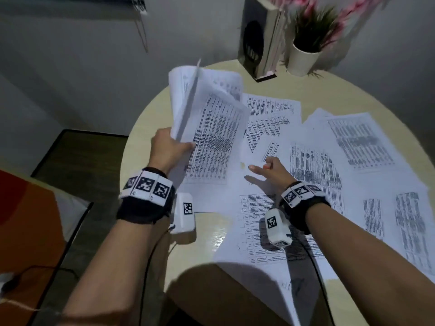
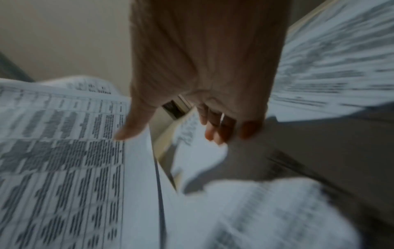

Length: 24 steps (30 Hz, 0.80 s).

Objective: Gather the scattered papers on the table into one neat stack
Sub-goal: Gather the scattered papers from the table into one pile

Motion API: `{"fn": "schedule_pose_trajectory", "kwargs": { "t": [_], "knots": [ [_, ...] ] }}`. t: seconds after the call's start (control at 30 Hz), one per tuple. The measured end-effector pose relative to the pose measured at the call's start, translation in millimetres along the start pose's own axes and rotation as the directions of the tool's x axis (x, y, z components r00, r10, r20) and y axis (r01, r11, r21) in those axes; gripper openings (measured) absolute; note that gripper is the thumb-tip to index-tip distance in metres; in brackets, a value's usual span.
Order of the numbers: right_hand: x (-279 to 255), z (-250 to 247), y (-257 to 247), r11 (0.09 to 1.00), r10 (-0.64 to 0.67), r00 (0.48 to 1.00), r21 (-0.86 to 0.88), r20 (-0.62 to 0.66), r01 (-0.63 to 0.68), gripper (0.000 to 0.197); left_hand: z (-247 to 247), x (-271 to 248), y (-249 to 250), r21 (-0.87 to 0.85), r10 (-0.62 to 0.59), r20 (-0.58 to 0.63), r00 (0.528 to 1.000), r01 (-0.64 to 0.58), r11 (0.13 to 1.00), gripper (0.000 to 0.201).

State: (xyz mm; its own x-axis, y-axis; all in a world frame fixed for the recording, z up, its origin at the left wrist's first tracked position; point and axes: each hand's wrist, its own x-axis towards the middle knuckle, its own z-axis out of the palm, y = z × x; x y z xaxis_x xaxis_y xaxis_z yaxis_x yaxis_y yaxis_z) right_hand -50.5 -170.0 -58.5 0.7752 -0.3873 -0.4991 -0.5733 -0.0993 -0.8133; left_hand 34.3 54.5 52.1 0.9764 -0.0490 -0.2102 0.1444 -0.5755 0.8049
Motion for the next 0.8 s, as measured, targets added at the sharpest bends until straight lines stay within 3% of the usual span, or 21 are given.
{"fn": "schedule_pose_trajectory", "kwargs": {
  "t": [0.07,0.13,0.23,0.27,0.33,0.4,0.57,0.63,0.7,0.8],
  "knots": [
    [-13,-2,-27,0.963,-0.046,0.998,0.268,0.046,0.032,0.084,-28,-8,26,-0.062,0.172,0.081,0.982,-0.167,0.984,0.023],
    [-35,-12,-64,0.887,-0.233,0.972,0.418,0.036,0.197,0.083,-45,-20,47,-0.21,0.286,0.114,0.951,-0.258,0.943,0.034],
    [-79,-35,-110,0.685,-0.523,0.849,0.557,-0.072,0.469,0.065,-51,-35,69,-0.496,0.381,-0.01,0.925,-0.335,0.801,0.061],
    [-95,-44,-119,0.632,-0.577,0.806,0.554,-0.129,0.541,0.059,-52,-39,74,-0.579,0.438,-0.059,0.897,-0.388,0.717,0.063],
    [-121,-59,-128,0.549,-0.651,0.726,0.524,-0.221,0.652,0.058,-49,-45,80,-0.67,0.51,-0.143,0.848,-0.462,0.581,0.048],
    [-141,-68,-129,0.483,-0.681,0.677,0.525,-0.278,0.701,0.064,-45,-55,81,-0.713,0.544,-0.178,0.82,-0.488,0.503,0.032],
    [-163,-79,-112,0.331,-0.706,0.558,0.494,-0.435,0.804,0.09,-34,-73,84,-0.798,0.598,-0.235,0.766,-0.503,0.331,0.026],
    [-162,-83,-108,0.349,-0.694,0.558,0.465,-0.455,0.814,0.087,-34,-76,90,-0.818,0.635,-0.2,0.746,-0.484,0.311,0.024],
    [-161,-86,-111,0.436,-0.656,0.62,0.454,-0.43,0.777,0.072,-38,-79,101,-0.798,0.693,-0.16,0.703,-0.505,0.328,0.026],
    [-163,-90,-118,0.453,-0.61,0.635,0.45,-0.474,0.77,0.032,-44,-80,116,-0.737,0.762,-0.149,0.63,-0.584,0.339,0.031]
  ]
}}
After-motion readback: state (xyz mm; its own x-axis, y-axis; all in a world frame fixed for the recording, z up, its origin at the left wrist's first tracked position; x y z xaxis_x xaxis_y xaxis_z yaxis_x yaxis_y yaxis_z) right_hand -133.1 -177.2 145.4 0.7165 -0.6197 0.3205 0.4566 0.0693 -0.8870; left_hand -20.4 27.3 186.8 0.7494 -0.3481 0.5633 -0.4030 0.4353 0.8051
